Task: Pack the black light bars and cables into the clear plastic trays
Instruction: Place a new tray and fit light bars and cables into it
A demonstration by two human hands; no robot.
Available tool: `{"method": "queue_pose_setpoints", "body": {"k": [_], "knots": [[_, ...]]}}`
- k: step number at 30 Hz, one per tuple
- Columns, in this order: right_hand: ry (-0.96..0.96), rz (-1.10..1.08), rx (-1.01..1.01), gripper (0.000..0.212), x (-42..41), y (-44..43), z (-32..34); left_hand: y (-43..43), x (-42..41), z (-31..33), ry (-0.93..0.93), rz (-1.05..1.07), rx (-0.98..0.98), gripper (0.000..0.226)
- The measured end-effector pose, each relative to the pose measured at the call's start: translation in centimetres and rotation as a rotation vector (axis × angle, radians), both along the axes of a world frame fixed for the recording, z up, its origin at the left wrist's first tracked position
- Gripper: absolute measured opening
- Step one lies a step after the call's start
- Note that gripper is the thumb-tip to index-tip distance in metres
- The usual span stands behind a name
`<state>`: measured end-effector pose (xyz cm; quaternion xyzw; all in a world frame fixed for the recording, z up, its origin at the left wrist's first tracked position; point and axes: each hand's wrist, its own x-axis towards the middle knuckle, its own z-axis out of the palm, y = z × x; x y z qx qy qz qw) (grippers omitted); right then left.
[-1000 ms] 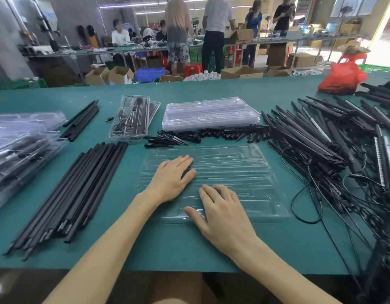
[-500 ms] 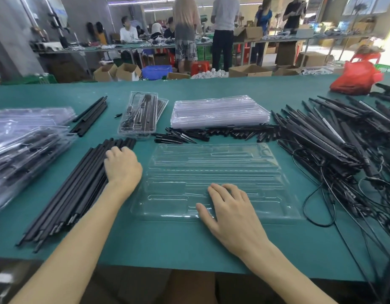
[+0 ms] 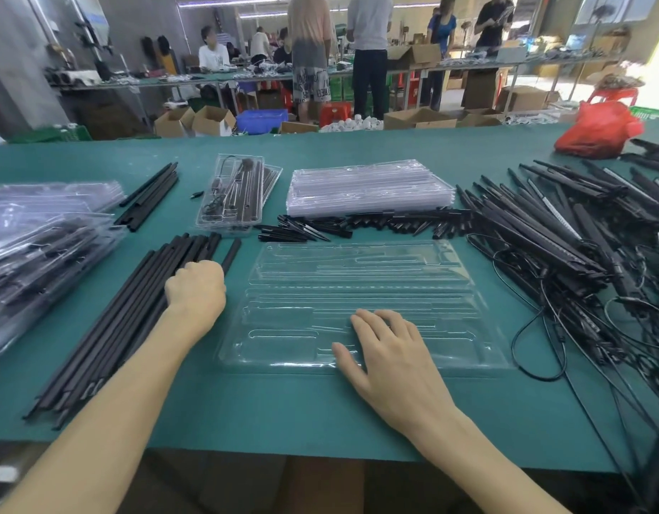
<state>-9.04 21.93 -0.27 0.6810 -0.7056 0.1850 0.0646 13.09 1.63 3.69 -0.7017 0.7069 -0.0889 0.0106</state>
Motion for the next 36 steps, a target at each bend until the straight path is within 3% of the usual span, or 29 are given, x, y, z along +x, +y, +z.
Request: {"method": "queue_pose_setpoints", "body": {"k": [8,12,17,19,23,32,36], "knots": [[-0.001,-0.003,-0.009,0.058,-0.1,-0.1,-0.1,1.1,-1.8,3.1,0.299,-0.090,-0.181,0.025],[-0.003,0.000,0.002,0.058,-0.1,-0.2,-0.1,1.5,-2.9,5.5,0.555,-0.183,-0.302,0.031],[-0.011,-0.007,-0.012,0.056,0.0,-0.3,-0.1,2.5,-4.2,8.1,0.781,-0.417,-0.584,0.021],[-0.014,-0.008,-0.009,0.055,0.0,-0.3,-0.1,2.7,-5.2,8.2,0.959,-0.468,-0.501,0.011],[-0.017,-0.005,0.010,0.057,0.1,-0.1,0.0,2.8,-7.1,7.1,1.366,-0.407,-0.138,0.015],[-0.011,0.004,0.045,0.055,0.0,-0.1,0.3,5.2,-10.4,0.6,1.625,-0.274,0.422,0.047],[-0.008,-0.004,0.036,0.054,-0.1,-0.1,0.3,5.8,-11.1,0.0,1.560,-0.273,0.448,0.045]]}}
